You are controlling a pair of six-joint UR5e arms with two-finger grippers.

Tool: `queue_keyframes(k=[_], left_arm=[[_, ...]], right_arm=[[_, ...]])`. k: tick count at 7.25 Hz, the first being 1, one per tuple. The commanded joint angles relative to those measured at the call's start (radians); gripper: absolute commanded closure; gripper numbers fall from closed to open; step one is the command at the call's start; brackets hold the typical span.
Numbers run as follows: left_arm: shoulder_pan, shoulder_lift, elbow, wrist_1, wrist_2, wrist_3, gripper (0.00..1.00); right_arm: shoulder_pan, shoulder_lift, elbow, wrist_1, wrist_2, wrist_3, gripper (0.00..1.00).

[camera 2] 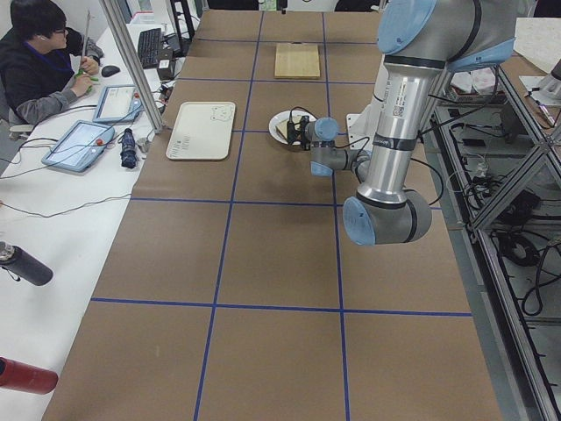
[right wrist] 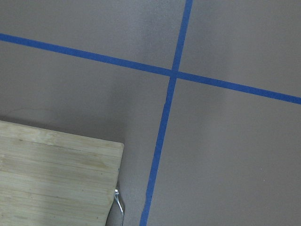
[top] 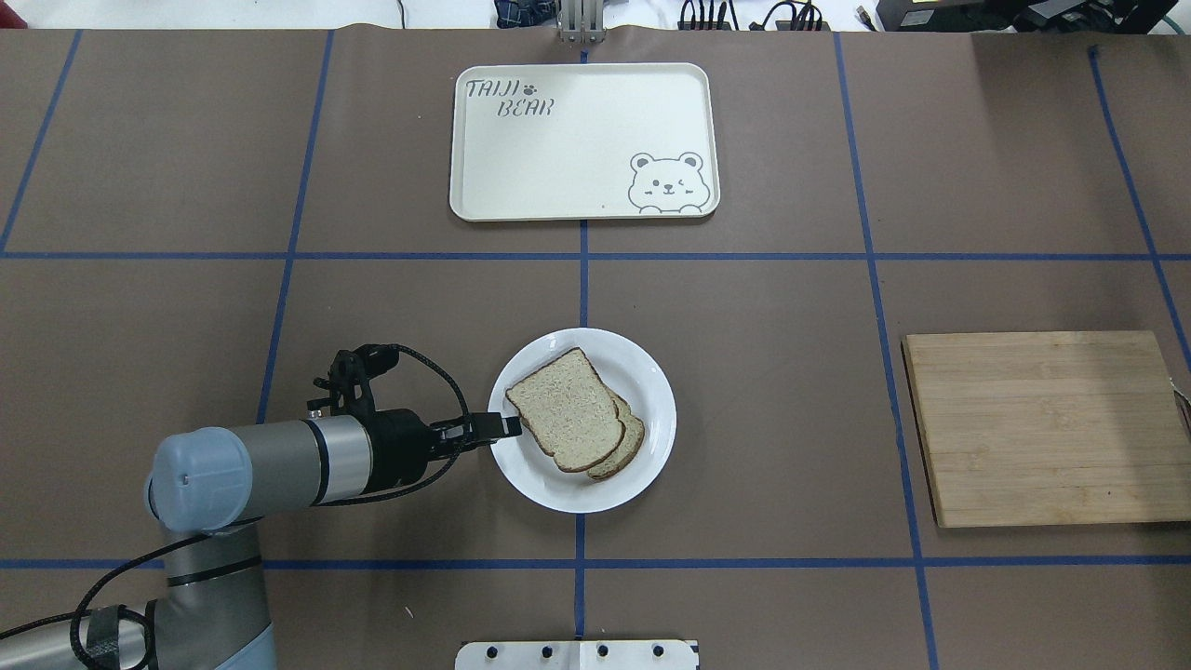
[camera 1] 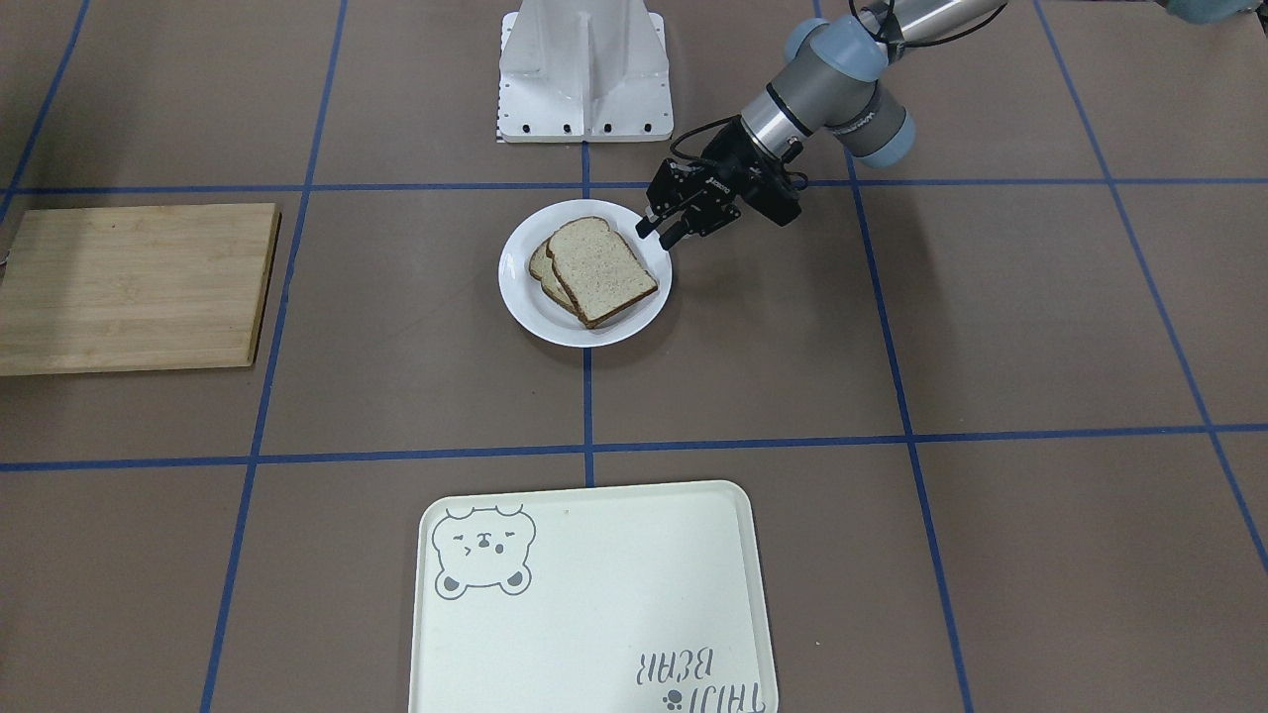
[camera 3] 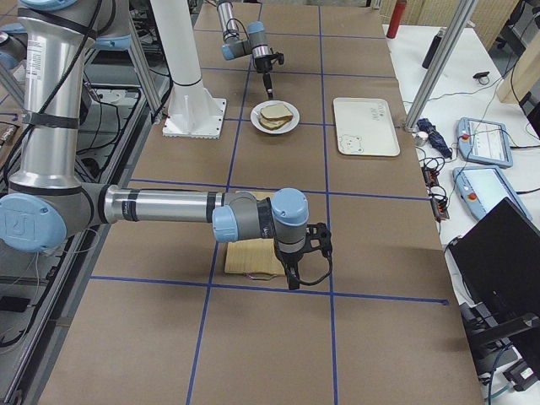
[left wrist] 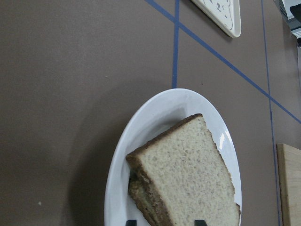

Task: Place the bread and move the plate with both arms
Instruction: 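Reach the left gripper to the plate rim nearest the robot and grip it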

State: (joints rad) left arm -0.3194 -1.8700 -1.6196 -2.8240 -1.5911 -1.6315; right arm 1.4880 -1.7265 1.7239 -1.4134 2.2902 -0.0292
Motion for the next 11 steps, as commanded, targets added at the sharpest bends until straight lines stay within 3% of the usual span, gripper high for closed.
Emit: queue_keyframes(k=[1,3,7,11], left_arm=[[0.002,-0.014,0.093,-0.170,0.000,-0.153,0.49],[-0.003,-0.005,0.029,-0.158,-0.001,-0.176,0.49],[-0.021,0.075,0.017,-0.158,-0.033,-0.174,0.47],[-0.006,0.009,0.070,-0.104,0.010,-0.182,0.46]], right_arm=[[0.000,0.002,-0.001,0.001,0.000,0.000,0.00],[0.000,0.008,-0.001,-0.001,0.000,0.000,0.00],[0.000,0.008,-0.007,0.002,0.000,0.000,0.00],[0.000,0.008,-0.012,0.004,0.002,0.000,0.00]])
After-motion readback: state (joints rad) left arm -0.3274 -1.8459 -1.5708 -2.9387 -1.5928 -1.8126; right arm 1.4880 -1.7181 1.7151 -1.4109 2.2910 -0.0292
